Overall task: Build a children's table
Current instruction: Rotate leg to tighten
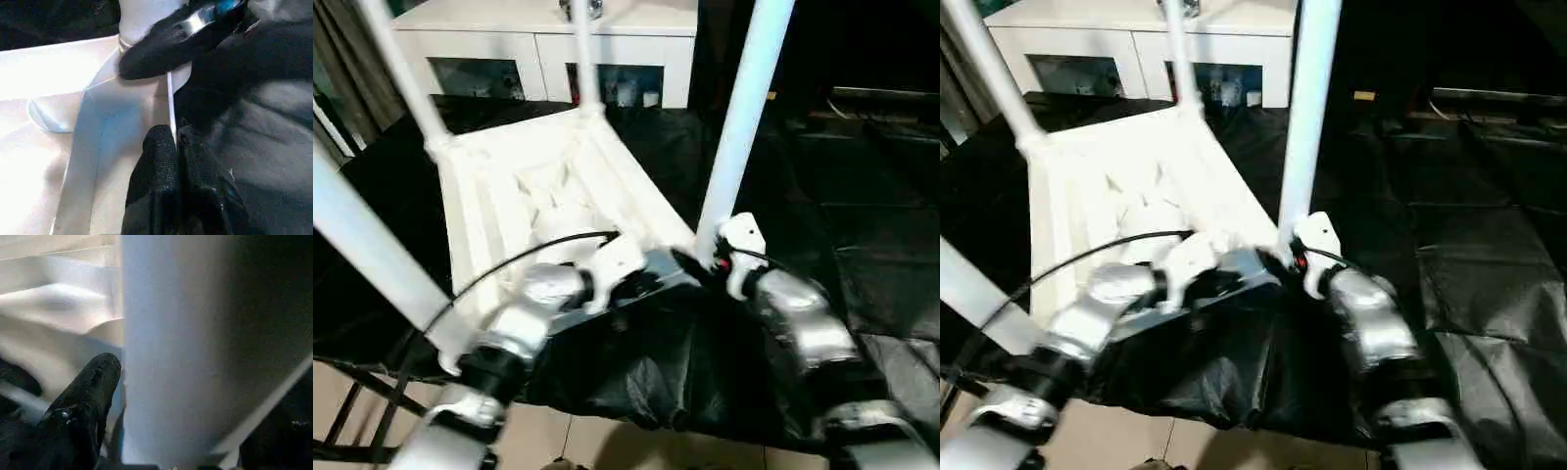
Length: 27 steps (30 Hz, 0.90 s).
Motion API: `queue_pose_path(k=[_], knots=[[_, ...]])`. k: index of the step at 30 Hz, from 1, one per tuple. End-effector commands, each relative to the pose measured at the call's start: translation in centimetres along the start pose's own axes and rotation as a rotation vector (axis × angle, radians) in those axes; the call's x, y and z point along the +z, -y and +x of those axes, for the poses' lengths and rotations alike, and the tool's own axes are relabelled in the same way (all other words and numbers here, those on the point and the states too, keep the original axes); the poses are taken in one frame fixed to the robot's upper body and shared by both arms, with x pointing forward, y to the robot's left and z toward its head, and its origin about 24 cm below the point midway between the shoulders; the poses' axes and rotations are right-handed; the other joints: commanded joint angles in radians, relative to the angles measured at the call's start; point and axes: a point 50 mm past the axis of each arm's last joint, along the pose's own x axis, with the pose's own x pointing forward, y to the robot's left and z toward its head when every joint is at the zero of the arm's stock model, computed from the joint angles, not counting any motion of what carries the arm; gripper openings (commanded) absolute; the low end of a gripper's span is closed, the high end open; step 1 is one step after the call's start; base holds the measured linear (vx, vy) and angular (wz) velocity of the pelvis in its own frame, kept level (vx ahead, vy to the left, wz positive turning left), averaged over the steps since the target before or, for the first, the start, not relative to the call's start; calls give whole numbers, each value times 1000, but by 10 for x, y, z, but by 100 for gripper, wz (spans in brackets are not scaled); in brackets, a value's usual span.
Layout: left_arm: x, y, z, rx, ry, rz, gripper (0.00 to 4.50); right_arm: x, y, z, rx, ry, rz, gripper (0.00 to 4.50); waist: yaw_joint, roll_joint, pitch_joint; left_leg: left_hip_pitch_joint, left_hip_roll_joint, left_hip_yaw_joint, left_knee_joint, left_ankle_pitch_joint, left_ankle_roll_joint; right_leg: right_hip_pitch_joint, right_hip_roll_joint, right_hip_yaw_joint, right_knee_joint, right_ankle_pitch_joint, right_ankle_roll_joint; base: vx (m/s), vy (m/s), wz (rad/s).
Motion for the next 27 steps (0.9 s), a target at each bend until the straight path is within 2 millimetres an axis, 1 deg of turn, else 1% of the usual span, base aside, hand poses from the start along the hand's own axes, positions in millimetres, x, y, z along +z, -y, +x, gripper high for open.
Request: queue_pose_path(k=[1, 2, 3, 4, 6, 7, 9, 12, 13, 14, 16, 17, 19, 24, 26, 27], knots=[[2, 6, -3, -104, 0, 43, 0, -2, -10, -4, 173, -23, -9, 362, 5, -13, -61, 13, 56, -11, -60, -169, 127, 58, -65, 40, -58, -98, -262, 0, 0, 0], [1, 6, -5, -115, -3, 45, 0, -2, -11, -6, 203, -30, -10, 362, 7, -15, -60, 14, 55, -10, -60, -178, 125, 57, -64, 39, -59, -111, -262, 0, 0, 0], [-2, 5, -13, -152, -14, 54, 0, -3, -13, -12, 304, -52, -16, 362, 10, -15, -59, 14, 57, -10, -60, -186, 118, 55, -66, 41, -60, -127, -258, 0, 0, 0], [-3, 4, -16, -164, -18, 57, 0, -3, -14, -14, 328, -57, -17, 362, 15, -16, -59, 14, 57, -11, -60, -186, 116, 56, -67, 41, -60, -138, -253, 0, 0, 0], [-5, 3, -23, -192, -28, 61, 0, -2, -15, -16, 389, -62, -12, 362, 17, -16, -58, 15, 57, -11, -62, -192, 109, 54, -68, 42, -61, -159, -250, 0, 0, 0], [-6, 3, -26, -203, -33, 63, 0, 0, -16, -18, 429, -61, -2, 362, 17, -19, -59, 15, 57, -11, -63, -189, 106, 54, -67, 42, -60, -158, -251, 0, 0, 0], [-7, 2, -29, -212, -39, 61, 0, 1, -18, -19, 466, -61, 11, 337, 19, -18, -59, 15, 57, -12, -62, -184, 104, 54, -67, 43, -59, -160, -251, 0, 0, 0], [-8, 0, -33, -232, -43, 58, 0, 2, -20, -20, 522, -68, 21, 326, 22, -19, -61, 15, 57, -11, -60, -163, 104, 52, -68, 43, -56, -136, -259, 0, 0, 0], [-8, 0, -35, -241, -44, 57, 0, 2, -20, -21, 547, -78, 21, 306, 23, -19, -60, 14, 57, -11, -60, -162, 104, 52, -68, 43, -56, -134, -260, 0, 0, 0], [-8, 0, -35, -242, -43, 57, 0, 2, -20, -21, 550, -79, 21, 306, 24, -21, -61, 14, 56, -10, -59, -160, 104, 53, -69, 43, -56, -133, -260, 0, 0, 0], [-7, -1, -36, -258, -44, 53, 0, 3, -21, -22, 573, -87, 25, 294, 26, -17, -61, 15, 57, -11, -60, -161, 101, 52, -69, 42, -56, -144, -257, 0, 0, 0], [-7, -1, -36, -259, -45, 54, 0, 3, -21, -22, 574, -86, 26, 281, 26, -18, -60, 15, 57, -11, -60, -160, 100, 52, -68, 43, -57, -146, -257, 0, 0, 0], [-7, -1, -36, -263, -44, 51, 0, 3, -22, -22, 580, -84, 33, 269, 27, -18, -61, 15, 57, -11, -60, -160, 96, 53, -68, 43, -56, -141, -257, 0, 0, 0], [-8, -1, -36, -258, -39, 45, 0, 1, -25, -23, 581, -78, 50, 264, 30, -17, -62, 15, 56, -11, -59, -148, 98, 53, -68, 42, -55, -129, -256, 0, 0, 0], [-9, -2, -33, -225, -36, 34, 0, -1, -26, -22, 540, -63, 64, 264, 32, -18, -62, 15, 56, -11, -59, -149, 97, 54, -69, 42, -56, -134, -254, 0, 0, 0], [-9, -3, -31, -205, -37, 30, 0, -2, -26, -21, 515, -55, 69, 263, 33, -18, -62, 16, 57, -11, -59, -151, 95, 52, -68, 43, -56, -139, -252, 0, 0, 0]])
